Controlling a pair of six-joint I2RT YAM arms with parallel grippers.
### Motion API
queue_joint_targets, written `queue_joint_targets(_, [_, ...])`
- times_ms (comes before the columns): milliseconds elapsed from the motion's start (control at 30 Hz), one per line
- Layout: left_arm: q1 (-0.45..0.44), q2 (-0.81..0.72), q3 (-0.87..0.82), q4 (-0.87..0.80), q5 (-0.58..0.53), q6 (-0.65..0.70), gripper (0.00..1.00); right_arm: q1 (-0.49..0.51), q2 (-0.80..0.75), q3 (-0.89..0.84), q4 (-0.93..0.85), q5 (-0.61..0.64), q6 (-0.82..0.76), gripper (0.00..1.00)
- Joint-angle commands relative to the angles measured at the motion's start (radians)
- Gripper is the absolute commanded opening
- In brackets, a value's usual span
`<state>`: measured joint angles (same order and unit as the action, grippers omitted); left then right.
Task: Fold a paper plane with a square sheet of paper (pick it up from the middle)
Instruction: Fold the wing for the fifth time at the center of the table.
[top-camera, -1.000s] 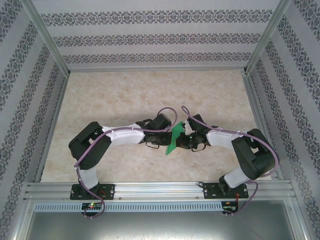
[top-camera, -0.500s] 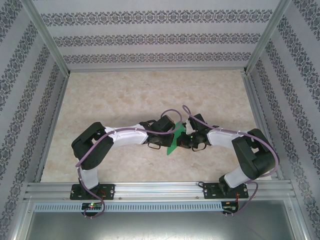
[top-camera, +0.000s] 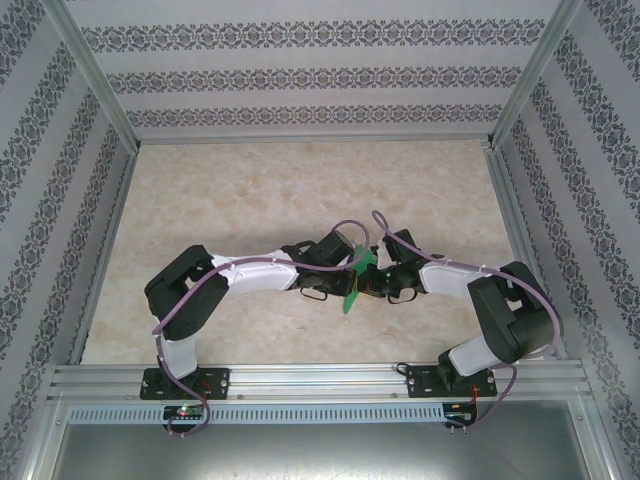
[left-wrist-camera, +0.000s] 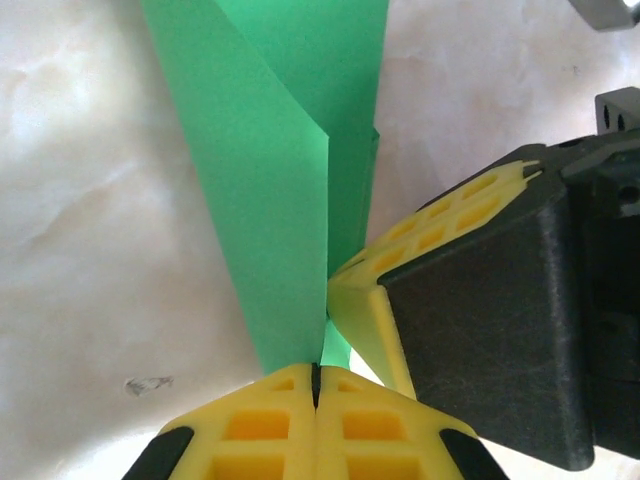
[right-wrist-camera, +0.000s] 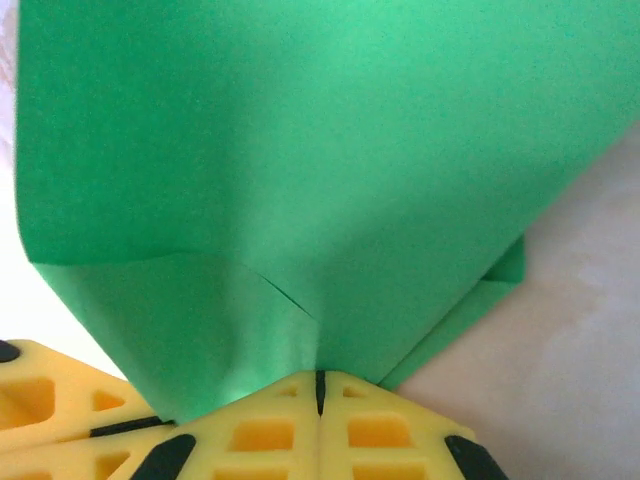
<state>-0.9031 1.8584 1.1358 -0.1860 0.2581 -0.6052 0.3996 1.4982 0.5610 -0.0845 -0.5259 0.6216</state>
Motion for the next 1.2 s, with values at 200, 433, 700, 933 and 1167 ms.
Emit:
queue_joint_targets(200, [-0.013, 0.074, 0.035, 0.051, 0.090, 0.038, 0.06, -0.053, -0.015, -0.029, 0.019, -0.058, 0.032, 0.05])
queue_joint_targets(433, [-0.006, 0.089, 0.046, 0.041, 0.067, 0.046, 0.06, -0.096, -0.025, -0.029, 0.036, -0.105, 0.055, 0.04])
queue_joint_targets(700, [0.009, 0.096, 0.041, 0.073, 0.080, 0.024, 0.06, -0.108, -0.020, -0.019, -0.029, -0.076, 0.043, 0.04])
queue_joint_targets(933, [0.018, 0.085, 0.031, 0.099, 0.097, 0.006, 0.06, -0.109, 0.007, -0.012, -0.054, -0.053, 0.029, 0.04])
queue_joint_targets(1167, [0.028, 0.078, 0.045, 0.144, 0.156, -0.026, 0.06, -0.111, 0.021, 0.001, -0.090, -0.035, 0.007, 0.04])
